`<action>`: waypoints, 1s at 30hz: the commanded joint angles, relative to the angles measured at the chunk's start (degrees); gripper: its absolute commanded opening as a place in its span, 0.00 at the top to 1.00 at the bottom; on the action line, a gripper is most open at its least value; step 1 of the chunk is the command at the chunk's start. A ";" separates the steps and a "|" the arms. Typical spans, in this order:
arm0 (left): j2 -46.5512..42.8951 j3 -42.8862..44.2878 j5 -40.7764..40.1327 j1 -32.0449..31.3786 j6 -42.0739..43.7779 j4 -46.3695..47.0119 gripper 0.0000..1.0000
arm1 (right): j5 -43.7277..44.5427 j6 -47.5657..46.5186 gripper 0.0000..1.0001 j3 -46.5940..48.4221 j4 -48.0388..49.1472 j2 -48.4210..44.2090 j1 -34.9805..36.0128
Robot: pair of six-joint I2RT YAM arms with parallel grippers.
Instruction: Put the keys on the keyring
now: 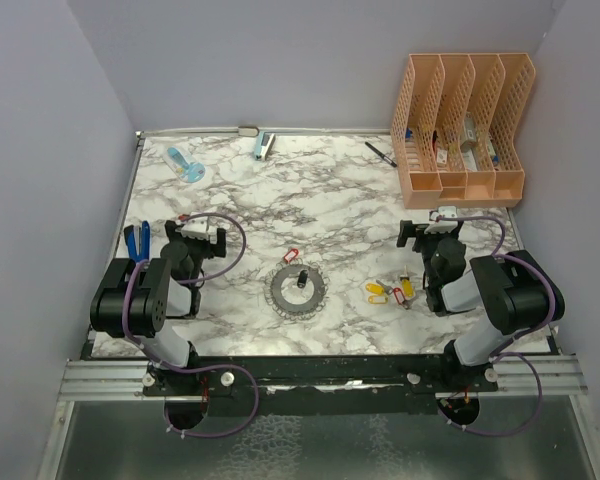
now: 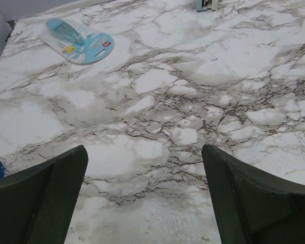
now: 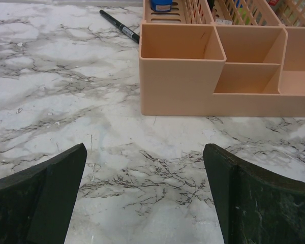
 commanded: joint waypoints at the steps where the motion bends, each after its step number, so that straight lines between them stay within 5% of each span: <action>1: -1.35 -2.23 1.37 0.20 0.22 5.34 0.02 | -1.36 -0.51 0.01 0.75 1.25 0.09 -0.23; 4: -3.15 -3.44 1.65 0.20 -0.12 6.31 0.02 | -1.44 -1.08 0.01 0.26 2.93 0.43 -0.23; 8: -17.21 0.27 10.49 0.19 2.11 -9.20 0.03 | -1.98 -1.81 0.01 0.76 1.10 -1.17 -0.16; 11: -16.60 1.43 11.06 0.19 2.99 -6.92 0.01 | -7.97 -3.82 0.01 7.32 -16.87 -8.98 -0.05; 14: -15.87 5.86 19.07 0.19 1.10 -16.12 0.03 | -15.59 -2.71 0.00 13.42 -33.92 -15.55 0.30; 20: -16.45 15.70 38.87 -1.60 -1.75 -30.09 0.10 | -24.13 0.91 0.24 17.89 -52.32 -25.32 6.84; 25: -17.91 22.88 40.09 -8.01 6.41 -48.07 0.14 | -19.17 1.49 0.41 23.59 -70.07 -24.89 21.47; 30: -17.96 24.62 38.98 -11.85 10.38 -56.16 0.17 | -19.66 4.96 0.56 23.40 -78.18 -26.29 26.16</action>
